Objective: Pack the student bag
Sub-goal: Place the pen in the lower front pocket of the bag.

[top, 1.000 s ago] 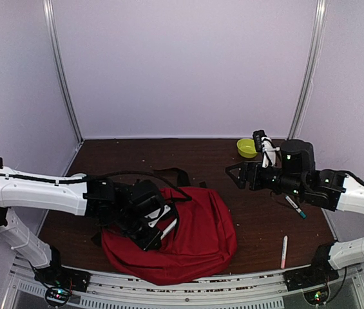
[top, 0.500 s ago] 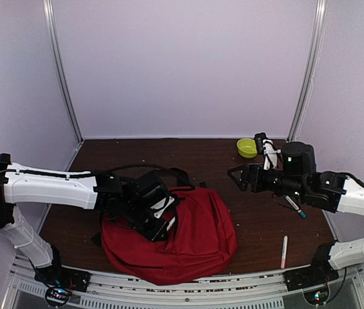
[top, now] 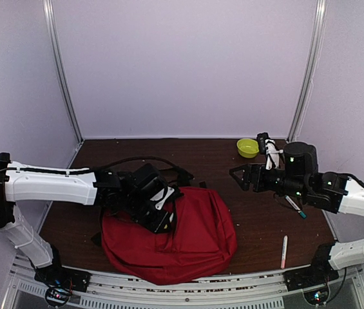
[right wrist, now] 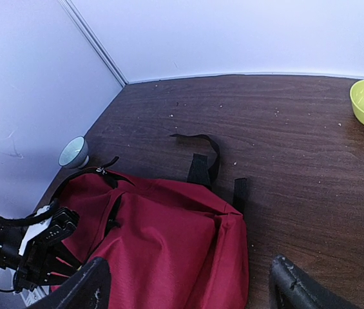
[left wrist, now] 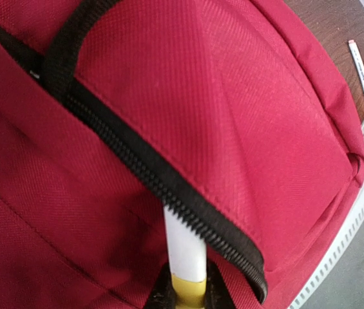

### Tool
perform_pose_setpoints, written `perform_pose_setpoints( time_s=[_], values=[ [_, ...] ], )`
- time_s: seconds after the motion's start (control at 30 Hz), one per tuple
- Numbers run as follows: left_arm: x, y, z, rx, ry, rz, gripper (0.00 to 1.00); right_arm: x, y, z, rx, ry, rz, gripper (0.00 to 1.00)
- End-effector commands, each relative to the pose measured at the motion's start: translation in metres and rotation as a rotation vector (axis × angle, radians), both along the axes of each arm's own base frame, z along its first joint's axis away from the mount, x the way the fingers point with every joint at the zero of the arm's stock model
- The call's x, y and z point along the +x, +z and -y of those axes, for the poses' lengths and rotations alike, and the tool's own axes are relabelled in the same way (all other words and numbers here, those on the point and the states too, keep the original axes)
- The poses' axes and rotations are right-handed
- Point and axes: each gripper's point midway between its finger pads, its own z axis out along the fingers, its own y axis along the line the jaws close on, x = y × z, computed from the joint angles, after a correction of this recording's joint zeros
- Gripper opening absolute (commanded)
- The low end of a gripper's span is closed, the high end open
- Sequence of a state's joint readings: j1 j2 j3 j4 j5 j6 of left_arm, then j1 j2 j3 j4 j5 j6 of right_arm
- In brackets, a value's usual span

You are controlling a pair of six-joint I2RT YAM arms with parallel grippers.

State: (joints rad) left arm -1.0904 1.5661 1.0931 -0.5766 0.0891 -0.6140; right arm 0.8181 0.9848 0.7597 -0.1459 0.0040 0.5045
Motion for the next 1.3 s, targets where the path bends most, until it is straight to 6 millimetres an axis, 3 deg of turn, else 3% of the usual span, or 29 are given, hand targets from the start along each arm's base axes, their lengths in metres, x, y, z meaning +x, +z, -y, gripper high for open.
perform_pose_setpoints(
  time_s=[0.0,0.5,0.77,1.03,1.13,1.27],
  values=[
    [0.016,0.023,0.021,-0.126,0.026,0.056,0.0,-0.001,0.001,0.004,0.016,-0.008,0.0,0.85],
    [0.018,0.029,0.038,-0.217,0.071,0.018,0.0,-0.003,0.003,0.006,0.031,-0.01,-0.002,0.85],
    [0.002,0.019,0.035,-0.224,0.131,-0.134,0.0,-0.004,0.004,0.009,0.03,-0.016,0.001,0.85],
    [-0.003,0.037,0.049,-0.363,0.108,-0.152,0.0,-0.004,0.004,0.006,0.046,-0.009,-0.007,0.85],
    [-0.004,0.041,0.055,-0.389,0.08,-0.148,0.06,-0.005,0.005,0.006,0.046,-0.009,-0.006,0.85],
    [-0.006,0.042,0.057,-0.393,0.059,-0.144,0.23,-0.005,0.006,0.008,0.044,-0.013,-0.003,0.85]
  ],
)
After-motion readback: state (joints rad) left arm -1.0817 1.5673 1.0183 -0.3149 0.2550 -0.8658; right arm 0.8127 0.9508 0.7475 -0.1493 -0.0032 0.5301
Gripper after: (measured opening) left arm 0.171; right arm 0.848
